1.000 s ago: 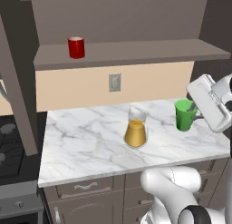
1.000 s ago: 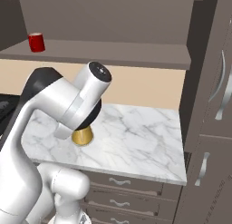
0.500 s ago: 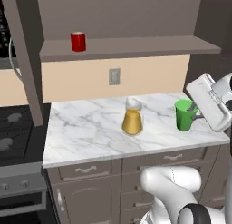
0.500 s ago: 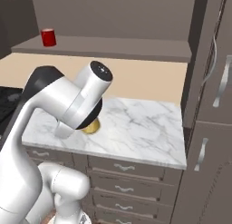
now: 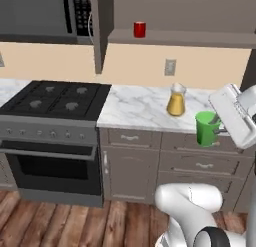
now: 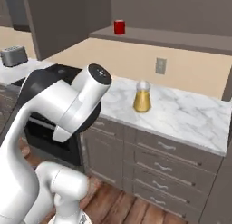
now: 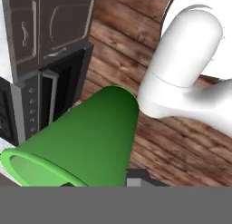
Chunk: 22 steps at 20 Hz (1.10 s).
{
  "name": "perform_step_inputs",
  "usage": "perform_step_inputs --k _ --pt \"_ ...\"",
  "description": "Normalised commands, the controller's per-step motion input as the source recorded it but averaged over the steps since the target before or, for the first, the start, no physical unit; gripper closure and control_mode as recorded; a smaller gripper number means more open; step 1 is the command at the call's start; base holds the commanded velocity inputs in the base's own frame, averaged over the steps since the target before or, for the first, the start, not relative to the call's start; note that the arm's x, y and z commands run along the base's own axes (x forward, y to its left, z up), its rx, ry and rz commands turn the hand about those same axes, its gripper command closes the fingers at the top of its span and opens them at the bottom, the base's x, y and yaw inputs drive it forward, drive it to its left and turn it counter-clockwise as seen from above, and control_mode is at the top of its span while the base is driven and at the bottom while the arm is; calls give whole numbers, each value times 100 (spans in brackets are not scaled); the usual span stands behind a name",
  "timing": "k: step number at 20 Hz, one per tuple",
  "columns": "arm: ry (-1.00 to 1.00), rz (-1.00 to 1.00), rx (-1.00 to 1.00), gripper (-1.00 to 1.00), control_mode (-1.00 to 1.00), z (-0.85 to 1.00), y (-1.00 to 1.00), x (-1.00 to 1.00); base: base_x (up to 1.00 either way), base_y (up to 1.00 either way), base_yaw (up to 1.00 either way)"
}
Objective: There is a tray on the dining counter. Grab the cup, mug, and pitcher and place them on the tray. The pitcher may be placed next to the tray if it cannot fit the tray.
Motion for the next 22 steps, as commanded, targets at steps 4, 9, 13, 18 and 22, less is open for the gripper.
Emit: perform_step_inputs --k 4,9,13,18,22 --pt "0 0 0 100 100 0 0 0 -14 37 86" --pt "0 0 0 100 100 0 0 0 0 33 90" --pt "0 0 0 100 100 0 0 0 0 31 92" --pt "0 0 0 100 100 0 0 0 0 25 94" --pt "0 0 0 100 100 0 0 0 16 27 88"
